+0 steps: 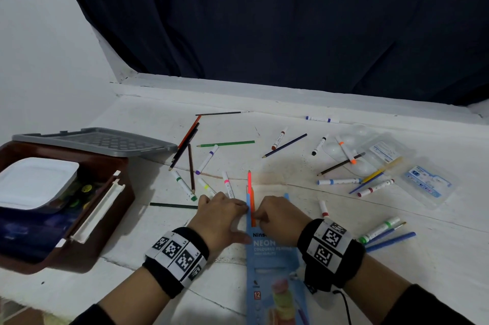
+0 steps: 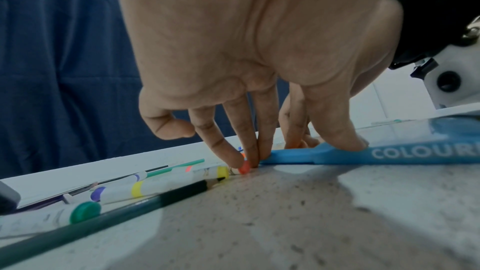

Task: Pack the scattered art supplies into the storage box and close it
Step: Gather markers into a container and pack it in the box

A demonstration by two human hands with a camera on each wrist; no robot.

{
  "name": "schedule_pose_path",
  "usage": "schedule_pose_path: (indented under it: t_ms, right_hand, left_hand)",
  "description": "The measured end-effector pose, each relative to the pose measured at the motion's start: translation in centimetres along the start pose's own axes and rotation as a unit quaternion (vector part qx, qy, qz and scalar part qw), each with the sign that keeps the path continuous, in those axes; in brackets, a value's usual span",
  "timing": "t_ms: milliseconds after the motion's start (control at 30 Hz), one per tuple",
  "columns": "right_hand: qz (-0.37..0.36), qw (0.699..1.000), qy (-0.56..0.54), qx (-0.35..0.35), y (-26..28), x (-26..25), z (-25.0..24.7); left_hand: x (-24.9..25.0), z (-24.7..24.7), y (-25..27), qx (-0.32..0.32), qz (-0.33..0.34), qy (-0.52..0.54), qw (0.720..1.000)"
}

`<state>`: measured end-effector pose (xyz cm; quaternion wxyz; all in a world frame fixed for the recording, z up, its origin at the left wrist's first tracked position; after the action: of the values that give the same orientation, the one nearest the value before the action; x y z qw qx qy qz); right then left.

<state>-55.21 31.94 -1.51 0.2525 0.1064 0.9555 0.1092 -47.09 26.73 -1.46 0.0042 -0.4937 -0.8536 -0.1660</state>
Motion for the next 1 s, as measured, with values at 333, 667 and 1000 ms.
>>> schedule_pose_path:
  t_ms: [333, 667, 1000]
  right_hand:
    - [0.001, 0.979, -0.038, 0.198, 2.4, 2.4, -5.6]
    - [0.101, 0.975, 0.050, 0.189, 2.0, 9.3, -9.4]
    - [0.175, 0.953, 0.237, 0.074, -0.5, 14.2, -9.3]
  left_hand:
    - [0.5, -0.2, 0.4, 0.004, 0.010, -0.012, 1.000]
    - [-1.2, -1.8, 1.5, 0.074, 0.056, 0.191, 0.977]
    - [-10.9, -2.6, 4.4, 0.091, -0.127, 0.064, 0.986]
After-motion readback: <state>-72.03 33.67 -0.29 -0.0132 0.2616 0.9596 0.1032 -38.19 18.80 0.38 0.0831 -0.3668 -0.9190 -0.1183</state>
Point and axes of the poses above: each hand's wrist, its own y-axis away from the middle knuckle, its own z-axis out of the palm, x = y × z, the point moved 9 cm from there along -y, towards the middle knuckle, and after that the axes turned 2 degrees about y, right-handed, at the moved point
